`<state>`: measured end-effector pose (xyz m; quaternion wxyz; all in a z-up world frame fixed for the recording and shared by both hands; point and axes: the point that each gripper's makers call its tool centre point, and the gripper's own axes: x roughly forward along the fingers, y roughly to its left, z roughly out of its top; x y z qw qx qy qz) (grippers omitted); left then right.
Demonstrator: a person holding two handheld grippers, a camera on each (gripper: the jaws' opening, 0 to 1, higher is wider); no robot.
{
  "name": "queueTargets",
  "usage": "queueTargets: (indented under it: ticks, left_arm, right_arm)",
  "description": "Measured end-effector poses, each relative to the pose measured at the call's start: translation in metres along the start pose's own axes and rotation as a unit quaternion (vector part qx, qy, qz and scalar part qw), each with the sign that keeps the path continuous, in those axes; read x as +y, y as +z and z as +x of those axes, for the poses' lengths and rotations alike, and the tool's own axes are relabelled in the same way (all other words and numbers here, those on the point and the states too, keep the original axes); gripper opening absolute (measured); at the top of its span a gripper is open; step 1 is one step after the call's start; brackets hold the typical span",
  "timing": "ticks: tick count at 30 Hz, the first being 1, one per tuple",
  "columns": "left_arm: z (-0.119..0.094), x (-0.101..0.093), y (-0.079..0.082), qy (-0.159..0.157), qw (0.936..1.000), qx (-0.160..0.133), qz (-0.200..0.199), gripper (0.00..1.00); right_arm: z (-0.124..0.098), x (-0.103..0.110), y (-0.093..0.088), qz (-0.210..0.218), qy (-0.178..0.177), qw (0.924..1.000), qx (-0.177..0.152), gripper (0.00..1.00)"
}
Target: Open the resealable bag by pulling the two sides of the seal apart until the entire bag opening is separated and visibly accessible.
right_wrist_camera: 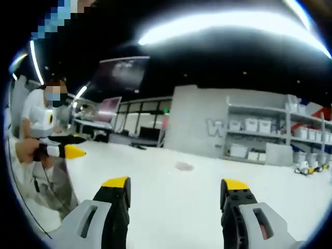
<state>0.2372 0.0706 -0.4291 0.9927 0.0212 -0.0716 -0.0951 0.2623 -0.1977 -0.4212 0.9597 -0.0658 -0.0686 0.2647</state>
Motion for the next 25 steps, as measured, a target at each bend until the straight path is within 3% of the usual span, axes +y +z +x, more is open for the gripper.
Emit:
queueTargets:
  ticks: [6,25]
  left_arm:
    - [0.0021,0.0004,-0.0030,0.000,1.0000,0.001,-0.008,0.86]
    - [0.0065,-0.0018,-0.0097,-0.002,0.9999,0.007,-0.008,0.86]
  right_arm:
    - [-0.0006,-0.0023,0.0059,0.010,-0.001,0.9999,-0.008,0.70]
    - [-0.0028,-0.0037,-0.0038,0.038,-0.009,0.9992,-0.006,0.69]
